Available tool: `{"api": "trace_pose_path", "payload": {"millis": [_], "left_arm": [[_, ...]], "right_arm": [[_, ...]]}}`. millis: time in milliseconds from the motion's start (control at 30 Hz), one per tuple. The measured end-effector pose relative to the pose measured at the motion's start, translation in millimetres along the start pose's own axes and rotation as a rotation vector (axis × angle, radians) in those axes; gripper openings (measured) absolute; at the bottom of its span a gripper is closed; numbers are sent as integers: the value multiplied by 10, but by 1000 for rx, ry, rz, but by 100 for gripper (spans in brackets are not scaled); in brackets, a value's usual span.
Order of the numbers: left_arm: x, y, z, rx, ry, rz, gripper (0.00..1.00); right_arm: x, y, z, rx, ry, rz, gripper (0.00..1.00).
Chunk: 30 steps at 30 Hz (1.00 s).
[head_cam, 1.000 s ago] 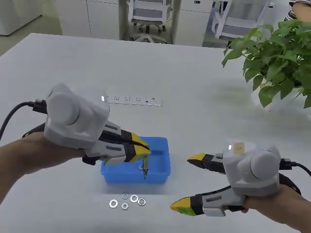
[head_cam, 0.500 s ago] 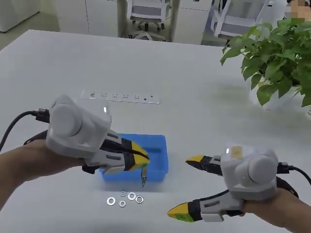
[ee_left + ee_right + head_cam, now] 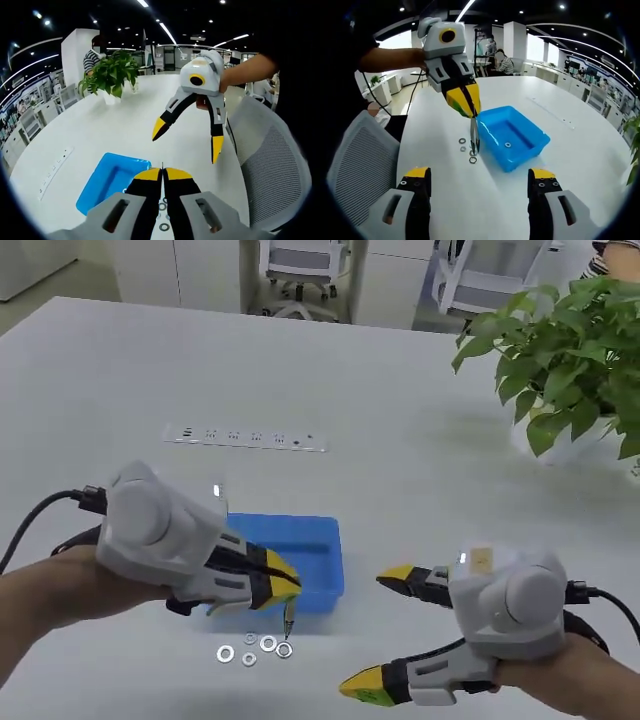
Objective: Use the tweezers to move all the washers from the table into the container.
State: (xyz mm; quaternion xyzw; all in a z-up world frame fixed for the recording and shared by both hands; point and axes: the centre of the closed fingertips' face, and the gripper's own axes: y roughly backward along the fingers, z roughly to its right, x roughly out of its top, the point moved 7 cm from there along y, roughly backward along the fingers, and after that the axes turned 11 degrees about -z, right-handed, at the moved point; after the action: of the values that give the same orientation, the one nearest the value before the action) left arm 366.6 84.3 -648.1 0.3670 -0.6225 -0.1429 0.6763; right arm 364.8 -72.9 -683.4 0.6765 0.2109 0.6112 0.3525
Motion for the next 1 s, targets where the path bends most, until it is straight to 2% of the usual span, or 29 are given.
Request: {"api": "trace_pose_path", "payload": {"millis": [567,800,1000], "left_arm": [[-127,-97,-14,-5,2,-13,6],[-132,-90,-20,-8,5,-6,6],[-135,-83,-26,-16,1,-10,6]], "right_arm": [[-46,-15,-34,19,3,-9,79],[-25,-50,-41,34,32,-2,76],[51,-102,-18,45,77,10,68]]}}
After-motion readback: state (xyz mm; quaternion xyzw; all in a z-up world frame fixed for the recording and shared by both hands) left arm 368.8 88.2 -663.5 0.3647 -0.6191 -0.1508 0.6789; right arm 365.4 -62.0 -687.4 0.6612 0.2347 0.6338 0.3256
